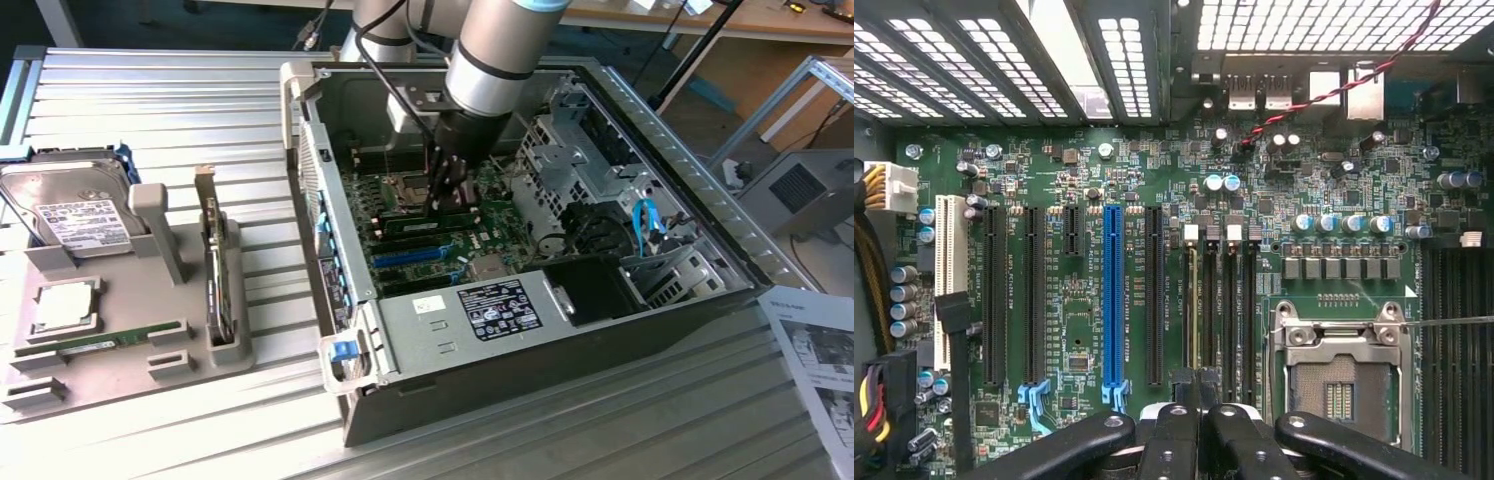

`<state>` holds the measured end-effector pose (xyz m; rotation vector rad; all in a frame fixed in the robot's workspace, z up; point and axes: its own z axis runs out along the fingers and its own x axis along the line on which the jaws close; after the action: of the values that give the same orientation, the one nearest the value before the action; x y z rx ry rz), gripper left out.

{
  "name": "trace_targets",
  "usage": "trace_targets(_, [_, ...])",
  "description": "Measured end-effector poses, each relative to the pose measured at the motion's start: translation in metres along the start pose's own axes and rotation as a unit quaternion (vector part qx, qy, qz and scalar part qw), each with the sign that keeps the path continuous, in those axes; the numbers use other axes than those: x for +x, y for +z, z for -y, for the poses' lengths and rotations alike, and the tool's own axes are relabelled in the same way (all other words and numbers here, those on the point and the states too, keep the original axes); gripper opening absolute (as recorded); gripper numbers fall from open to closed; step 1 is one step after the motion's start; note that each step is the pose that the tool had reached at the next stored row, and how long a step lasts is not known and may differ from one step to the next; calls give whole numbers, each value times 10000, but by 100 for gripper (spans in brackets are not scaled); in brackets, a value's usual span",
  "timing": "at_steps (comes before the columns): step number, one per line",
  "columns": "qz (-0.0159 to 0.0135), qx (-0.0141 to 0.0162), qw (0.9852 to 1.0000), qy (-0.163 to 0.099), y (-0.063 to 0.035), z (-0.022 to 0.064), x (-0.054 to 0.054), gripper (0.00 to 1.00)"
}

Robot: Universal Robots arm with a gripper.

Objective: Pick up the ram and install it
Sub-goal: 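Press down the ram until it locks into place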

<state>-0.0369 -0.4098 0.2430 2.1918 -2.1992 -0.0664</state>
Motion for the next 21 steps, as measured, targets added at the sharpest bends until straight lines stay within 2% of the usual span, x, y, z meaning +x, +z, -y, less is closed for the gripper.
trace_targets(21, [-1,0,10000,0,45,2,2,11])
